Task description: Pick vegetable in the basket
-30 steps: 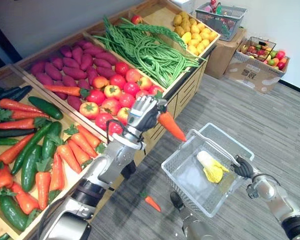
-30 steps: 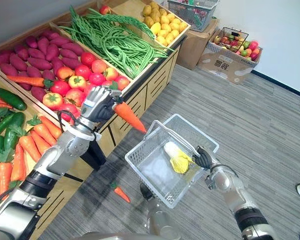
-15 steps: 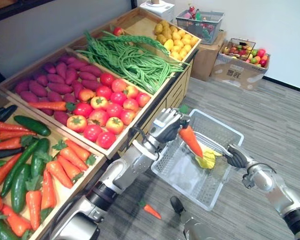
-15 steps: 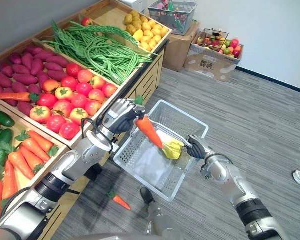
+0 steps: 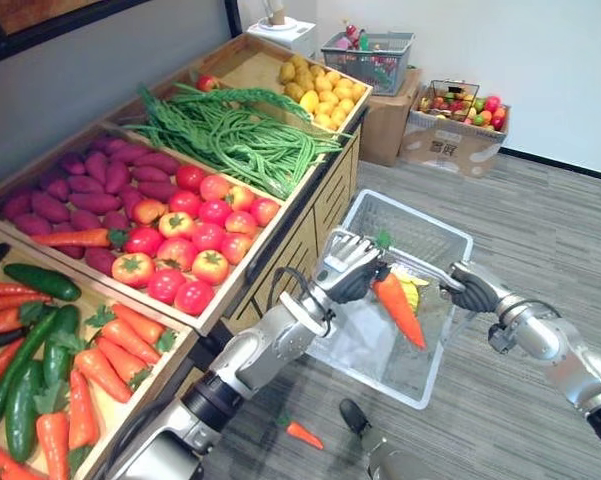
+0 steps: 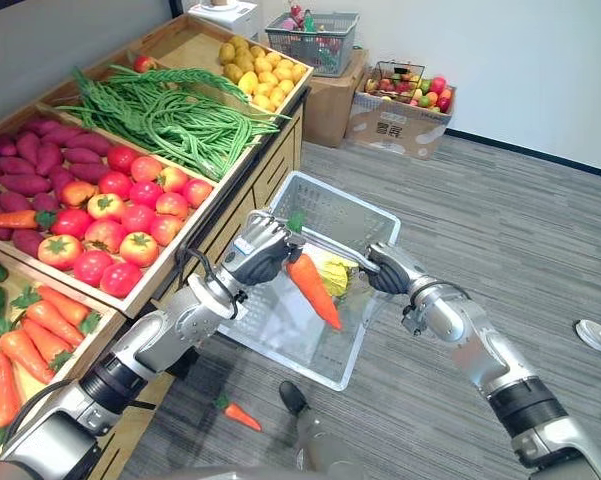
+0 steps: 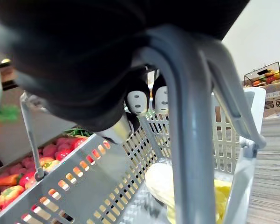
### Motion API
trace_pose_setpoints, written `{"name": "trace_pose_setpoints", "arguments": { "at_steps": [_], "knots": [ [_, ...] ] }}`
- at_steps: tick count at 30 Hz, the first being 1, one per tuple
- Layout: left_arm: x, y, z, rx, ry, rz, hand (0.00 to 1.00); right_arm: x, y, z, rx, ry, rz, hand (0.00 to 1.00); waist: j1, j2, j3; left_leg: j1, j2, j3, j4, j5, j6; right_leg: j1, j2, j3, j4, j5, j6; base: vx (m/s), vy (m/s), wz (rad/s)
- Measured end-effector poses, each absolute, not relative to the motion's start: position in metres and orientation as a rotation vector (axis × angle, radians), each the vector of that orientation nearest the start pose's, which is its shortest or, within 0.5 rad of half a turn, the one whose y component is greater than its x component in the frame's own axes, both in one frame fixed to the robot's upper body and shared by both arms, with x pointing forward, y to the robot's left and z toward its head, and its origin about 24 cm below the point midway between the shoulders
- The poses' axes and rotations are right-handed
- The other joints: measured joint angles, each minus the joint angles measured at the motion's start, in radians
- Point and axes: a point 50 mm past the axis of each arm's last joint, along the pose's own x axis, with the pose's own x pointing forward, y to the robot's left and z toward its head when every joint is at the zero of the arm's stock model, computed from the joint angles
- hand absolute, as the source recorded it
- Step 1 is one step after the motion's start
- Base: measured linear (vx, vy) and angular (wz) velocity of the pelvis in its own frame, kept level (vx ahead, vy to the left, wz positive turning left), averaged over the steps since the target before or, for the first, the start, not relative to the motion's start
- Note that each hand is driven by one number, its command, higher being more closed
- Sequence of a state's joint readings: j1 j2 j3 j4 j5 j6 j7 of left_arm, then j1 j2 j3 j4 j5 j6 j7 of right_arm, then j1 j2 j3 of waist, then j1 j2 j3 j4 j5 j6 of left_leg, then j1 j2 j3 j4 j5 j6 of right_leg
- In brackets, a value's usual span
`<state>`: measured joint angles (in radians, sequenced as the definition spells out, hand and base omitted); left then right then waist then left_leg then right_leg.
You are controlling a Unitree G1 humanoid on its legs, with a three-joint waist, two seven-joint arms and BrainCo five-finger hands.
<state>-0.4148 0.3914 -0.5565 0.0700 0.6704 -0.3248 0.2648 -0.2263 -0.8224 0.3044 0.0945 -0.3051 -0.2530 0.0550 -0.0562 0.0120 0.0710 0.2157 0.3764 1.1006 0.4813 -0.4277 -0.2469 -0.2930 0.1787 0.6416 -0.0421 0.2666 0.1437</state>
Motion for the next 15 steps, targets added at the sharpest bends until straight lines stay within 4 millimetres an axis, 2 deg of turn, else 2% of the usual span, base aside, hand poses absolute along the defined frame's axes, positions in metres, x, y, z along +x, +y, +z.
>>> {"name": "trace_pose_setpoints", "arguments": {
  "at_steps": [4, 15],
  "knots": [
    [0.276, 0.069, 0.097, 0.994, -0.734, -0.451, 1.00, 0.283, -0.210, 0.112, -1.150, -0.272, 0.442, 1.00, -0.001, -0.002, -0.008, 0.014, 0.011, 0.023, 0.010, -0.003, -0.007, -0.001, 0.019, 0.013, 0.007, 0.001, 0.000, 0.04, -0.013, -0.16],
    [0.291, 0.091, 0.069, 1.110, -0.568, -0.419, 1.00, 0.280, -0.193, 0.117, -1.145, -0.325, 0.562, 1.00, -0.023, -0.002, -0.012, 0.018, 0.014, 0.034, 0.011, -0.004, -0.007, -0.002, 0.026, 0.019, 0.007, 0.003, -0.002, 0.04, -0.002, -0.03]
  ]
}}
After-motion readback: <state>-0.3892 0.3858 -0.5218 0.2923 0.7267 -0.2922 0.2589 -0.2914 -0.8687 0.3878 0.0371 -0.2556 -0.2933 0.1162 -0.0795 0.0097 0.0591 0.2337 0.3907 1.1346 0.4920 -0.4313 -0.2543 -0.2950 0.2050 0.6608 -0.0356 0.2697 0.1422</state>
